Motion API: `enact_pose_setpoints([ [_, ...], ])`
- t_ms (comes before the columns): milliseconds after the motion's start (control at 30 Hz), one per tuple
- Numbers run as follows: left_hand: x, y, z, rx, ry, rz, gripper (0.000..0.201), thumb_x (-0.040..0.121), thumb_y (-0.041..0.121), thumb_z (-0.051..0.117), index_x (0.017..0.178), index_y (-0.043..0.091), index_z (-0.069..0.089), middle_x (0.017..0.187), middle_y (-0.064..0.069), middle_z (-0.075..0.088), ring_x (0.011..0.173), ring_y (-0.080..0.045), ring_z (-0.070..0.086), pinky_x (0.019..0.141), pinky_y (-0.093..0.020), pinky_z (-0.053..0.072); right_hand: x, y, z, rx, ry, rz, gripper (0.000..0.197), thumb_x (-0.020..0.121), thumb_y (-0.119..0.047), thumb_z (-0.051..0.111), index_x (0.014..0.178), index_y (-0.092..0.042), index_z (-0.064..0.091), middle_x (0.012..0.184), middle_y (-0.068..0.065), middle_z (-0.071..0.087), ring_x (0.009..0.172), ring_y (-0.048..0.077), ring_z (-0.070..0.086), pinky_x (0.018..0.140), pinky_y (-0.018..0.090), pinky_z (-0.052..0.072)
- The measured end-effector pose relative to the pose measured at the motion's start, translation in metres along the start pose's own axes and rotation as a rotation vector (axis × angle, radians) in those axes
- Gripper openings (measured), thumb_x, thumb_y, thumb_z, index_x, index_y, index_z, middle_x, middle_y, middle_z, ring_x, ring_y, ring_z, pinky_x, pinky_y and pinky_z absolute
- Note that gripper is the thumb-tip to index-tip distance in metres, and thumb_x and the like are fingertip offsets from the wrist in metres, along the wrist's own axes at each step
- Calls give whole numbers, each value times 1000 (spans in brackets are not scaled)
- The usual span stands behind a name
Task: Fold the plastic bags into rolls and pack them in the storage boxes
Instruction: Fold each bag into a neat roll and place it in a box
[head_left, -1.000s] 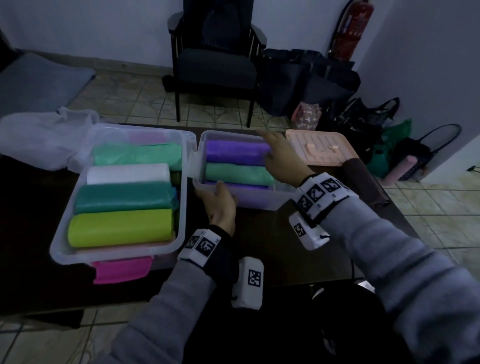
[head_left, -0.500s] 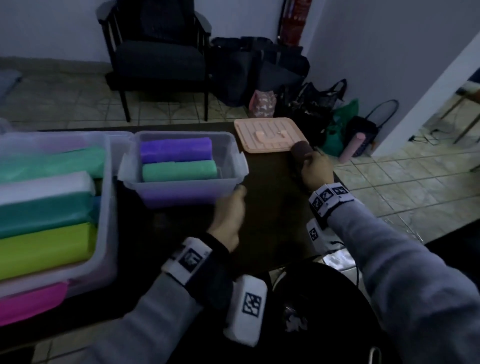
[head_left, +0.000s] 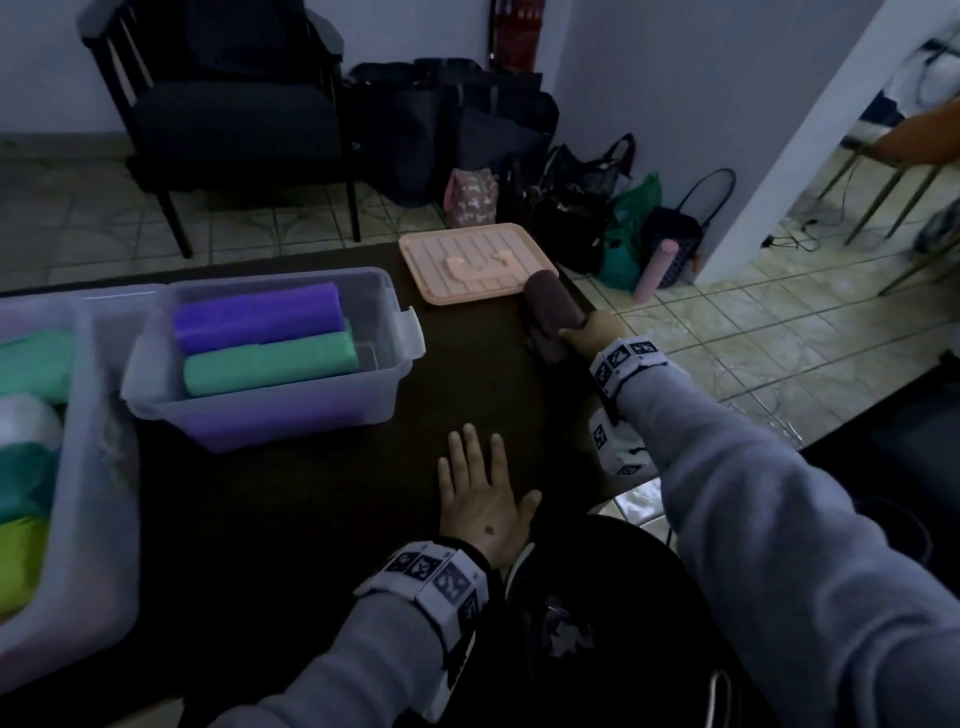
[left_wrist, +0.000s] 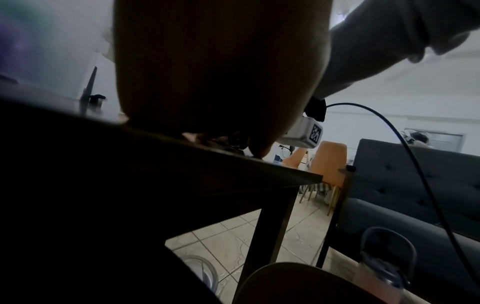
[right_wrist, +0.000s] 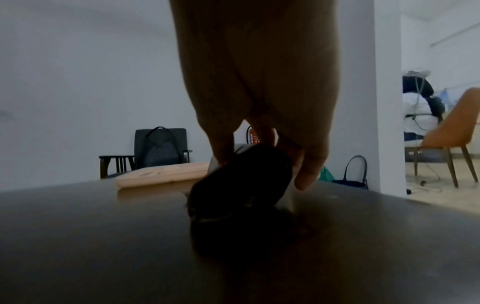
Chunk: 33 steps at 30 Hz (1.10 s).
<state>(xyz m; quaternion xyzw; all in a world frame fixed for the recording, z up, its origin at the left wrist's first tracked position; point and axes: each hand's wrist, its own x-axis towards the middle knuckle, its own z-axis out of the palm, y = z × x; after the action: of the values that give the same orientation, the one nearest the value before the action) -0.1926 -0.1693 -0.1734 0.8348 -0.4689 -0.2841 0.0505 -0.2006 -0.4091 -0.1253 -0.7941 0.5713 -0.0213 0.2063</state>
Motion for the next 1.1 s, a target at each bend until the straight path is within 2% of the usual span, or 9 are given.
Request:
enact_pose_setpoints([
  [167,1,0,-2,-1,-27,4,77,97,51,26,148,12,-17,150,-17,-32,139,-31,-30,113,-43,-16,-8,-10,2,150,-54,25,66,74,-22,76,128,-9,40,123,12,54,111,29,54,82,37,44],
  [300,1,-2,-8,-60,-63,6,78,97,52,27,149,14,-16,150,-15,-33,139,-29,-31,114,-42,-16,-25,-20,6,-82,-123,-154,64,75,-19,74,131,-14,43,128,11,47,116,27,50,94,38,45],
  [400,1,-8,-20,-203,-110,36,74,97,52,28,150,16,-7,153,-11,-28,140,-26,-28,114,-39,-14,-39,-23,-6,-227,89,-351,51,79,-21,67,127,-19,51,125,10,46,115,28,47,96,41,40],
  [500,-1,-15,-37,-393,-156,50,64,99,46,30,151,16,8,157,-7,-16,144,-23,-19,116,-40,-7,-54,-26,-31,-66,388,-494,54,77,-18,64,129,-20,48,124,9,49,116,29,45,95,40,34],
  [567,-3,-21,-47,-587,-157,48,54,101,37,31,149,16,20,159,-3,-1,146,-20,-9,117,-38,-2,-62,-25,-47,58,474,-592,57,73,-16,65,127,-20,47,119,6,55,111,27,50,93,39,34],
  [667,-1,-37,-56,-781,-9,-1,40,101,27,35,141,20,40,151,-1,31,141,-20,25,117,-37,19,-74,-13,-52,6,358,-746,54,71,-16,66,121,-23,46,111,1,61,102,25,58,95,45,41],
  [767,7,-48,-62,-1020,99,-135,38,102,27,33,136,14,45,136,-6,50,118,-21,52,101,-38,42,-89,7,-32,-195,165,-809,53,74,-18,66,123,-26,47,112,0,61,105,24,56,94,41,38],
  [900,14,-51,-69,-1195,83,-248,44,102,30,34,138,5,40,130,-14,54,111,-28,58,89,-36,47,-108,28,5,-398,-41,-760,63,78,-19,62,135,-33,40,127,-5,54,118,18,48,95,32,28],
  [1100,28,-38,-85,-837,35,-206,25,97,23,48,116,10,57,117,-12,59,110,-29,58,94,-38,48,-121,39,15,-378,-227,-692,74,74,-28,67,139,-28,32,143,-2,37,133,20,32,107,42,21],
])
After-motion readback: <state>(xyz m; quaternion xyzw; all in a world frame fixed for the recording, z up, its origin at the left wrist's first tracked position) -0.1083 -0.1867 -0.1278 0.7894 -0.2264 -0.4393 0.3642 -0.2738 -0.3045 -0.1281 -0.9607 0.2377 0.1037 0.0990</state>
